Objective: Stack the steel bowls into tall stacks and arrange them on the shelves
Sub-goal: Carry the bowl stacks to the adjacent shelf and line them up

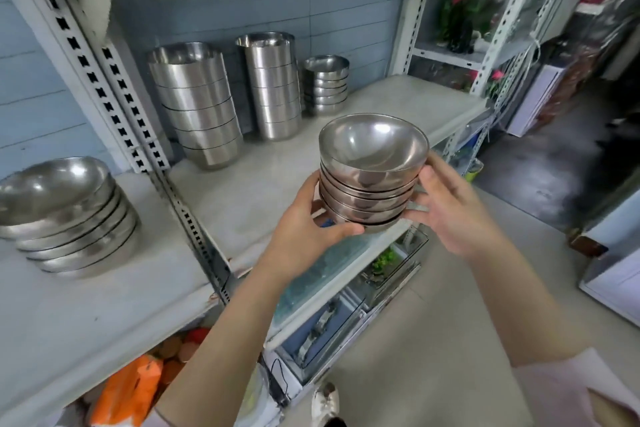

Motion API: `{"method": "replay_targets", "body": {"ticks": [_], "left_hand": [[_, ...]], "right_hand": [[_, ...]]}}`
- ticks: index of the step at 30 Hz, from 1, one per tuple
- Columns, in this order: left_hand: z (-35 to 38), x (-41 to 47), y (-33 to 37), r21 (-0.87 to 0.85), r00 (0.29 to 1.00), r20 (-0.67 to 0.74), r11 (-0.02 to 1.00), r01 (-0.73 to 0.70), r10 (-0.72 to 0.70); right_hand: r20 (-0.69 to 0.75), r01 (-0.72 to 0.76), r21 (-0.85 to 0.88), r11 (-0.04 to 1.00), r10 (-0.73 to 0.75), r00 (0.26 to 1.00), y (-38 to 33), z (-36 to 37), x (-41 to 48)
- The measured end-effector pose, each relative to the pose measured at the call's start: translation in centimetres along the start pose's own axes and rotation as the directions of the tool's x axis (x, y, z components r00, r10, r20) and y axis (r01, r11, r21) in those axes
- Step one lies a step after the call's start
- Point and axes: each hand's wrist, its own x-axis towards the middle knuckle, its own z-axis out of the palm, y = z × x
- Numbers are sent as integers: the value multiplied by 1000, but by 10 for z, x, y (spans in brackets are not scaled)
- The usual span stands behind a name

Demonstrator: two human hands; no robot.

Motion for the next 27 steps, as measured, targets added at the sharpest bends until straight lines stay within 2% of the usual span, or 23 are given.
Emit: {"method": "replay_targets", "body": {"ticks": [4,10,14,20,27], "left_hand": [[19,77,-7,-40,1000,13,999,-16,17],[45,178,-13,27,999,10,999,-35,35],[64,246,-22,115,998,-35,993,-38,42],[98,355,-57,21,974,-220,998,52,-46],[128,447,-82,-64,883,-435,984,165,-176]], "right_hand": [[-32,-22,-12,1000,22,999,1,-37,71],[3,-29,31,999,29,1000,12,-92,164],[185,-16,-1,1000,16,983,18,-130,232],[328,-42,54,998,22,944,39,-176,371],[572,-165,-10,986,141,808,58,-211,504]]}}
